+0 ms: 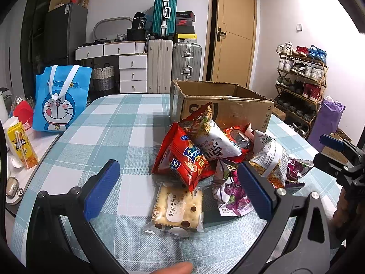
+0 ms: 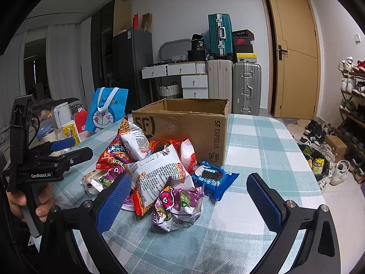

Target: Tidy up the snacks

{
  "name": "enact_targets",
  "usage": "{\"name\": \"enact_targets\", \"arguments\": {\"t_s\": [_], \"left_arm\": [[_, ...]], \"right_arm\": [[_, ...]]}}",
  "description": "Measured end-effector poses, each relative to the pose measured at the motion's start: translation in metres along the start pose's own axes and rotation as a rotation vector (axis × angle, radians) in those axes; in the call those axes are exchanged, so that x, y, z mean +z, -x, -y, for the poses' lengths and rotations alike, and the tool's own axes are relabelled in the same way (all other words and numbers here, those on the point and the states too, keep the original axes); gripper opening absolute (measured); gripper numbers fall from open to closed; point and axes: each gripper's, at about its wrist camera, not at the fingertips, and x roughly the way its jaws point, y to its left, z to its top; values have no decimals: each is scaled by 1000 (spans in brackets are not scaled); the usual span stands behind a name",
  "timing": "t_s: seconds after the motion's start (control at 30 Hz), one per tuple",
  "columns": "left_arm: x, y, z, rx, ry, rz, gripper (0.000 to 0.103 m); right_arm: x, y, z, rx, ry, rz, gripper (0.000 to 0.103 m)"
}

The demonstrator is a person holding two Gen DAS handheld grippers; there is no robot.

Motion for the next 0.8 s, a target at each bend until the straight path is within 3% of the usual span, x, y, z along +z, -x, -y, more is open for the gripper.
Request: {"name": "enact_targets", "arguments": {"t_s": [0.8], "left_arm": [[0,0,0,0,1,0,103]], "right_arm": [[0,-1,-1,0,0,-6,103]]}}
